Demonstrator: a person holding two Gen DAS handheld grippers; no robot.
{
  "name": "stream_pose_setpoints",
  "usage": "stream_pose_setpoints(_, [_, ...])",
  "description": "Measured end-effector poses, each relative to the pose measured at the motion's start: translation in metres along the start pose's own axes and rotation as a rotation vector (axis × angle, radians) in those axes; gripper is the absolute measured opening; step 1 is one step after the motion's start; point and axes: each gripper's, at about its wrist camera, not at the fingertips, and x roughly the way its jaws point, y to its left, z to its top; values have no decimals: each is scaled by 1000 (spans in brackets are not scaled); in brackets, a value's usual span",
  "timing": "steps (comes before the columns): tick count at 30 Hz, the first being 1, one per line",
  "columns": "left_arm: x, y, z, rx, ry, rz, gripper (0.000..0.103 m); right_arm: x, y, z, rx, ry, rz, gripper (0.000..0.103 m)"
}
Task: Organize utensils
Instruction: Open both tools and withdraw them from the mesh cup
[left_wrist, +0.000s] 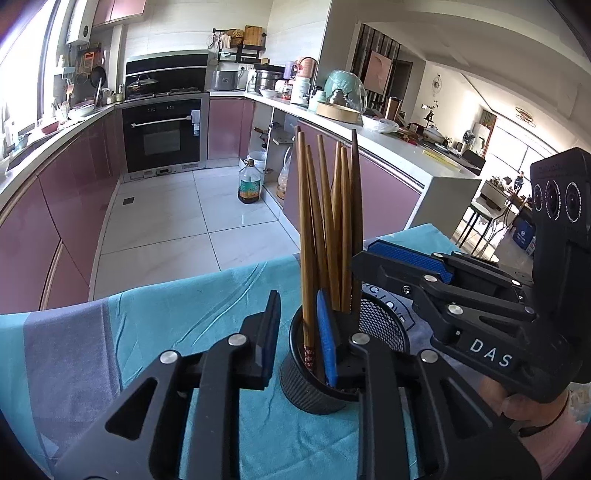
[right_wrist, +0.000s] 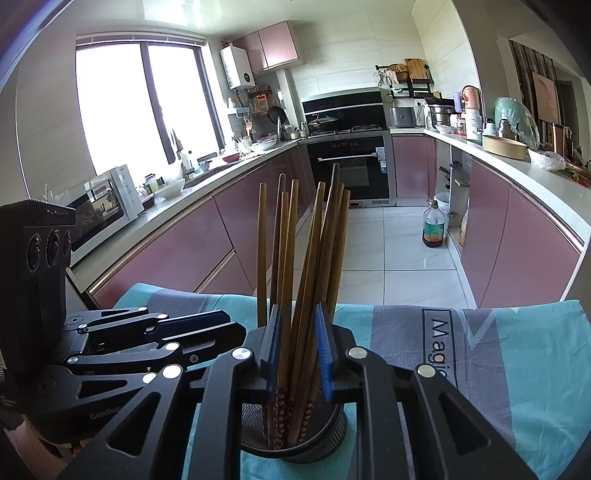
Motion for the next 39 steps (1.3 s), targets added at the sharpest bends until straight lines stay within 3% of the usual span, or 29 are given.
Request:
stream_pose_setpoints(6, [-19, 7, -6, 5, -71, 55, 52, -13, 8, -9, -18, -17, -1, 26])
stream_pose_setpoints(8, [-28, 10, -11, 5, -100, 78, 63, -19, 12, -13, -26, -29, -4, 40])
stream_pose_setpoints(11, [-43, 19, -22, 4, -143, 121, 79, -26, 19, -21, -41, -43, -17, 43])
stream_pose_setpoints(12, [-48, 23, -27, 0, -162, 143, 84, -28, 21, -24, -43, -47, -24, 48])
stream_pose_setpoints(13, [-52, 26, -31, -3, -174, 159, 86, -29, 22, -27, -44, -56, -34, 60])
stream_pose_setpoints(16, [-62, 35, -44, -15, -200, 206, 97, -33, 29, -36, -63, -61, -58, 65])
stream_pose_setpoints(22, [-89, 44, -74, -12, -284, 297, 97, -44, 43, -56, -84, -115, -83, 96])
stream_pose_setpoints(39, [-138, 26, -133, -63, -443, 355, 97, -74, 67, -92, -79, -291, -205, 97])
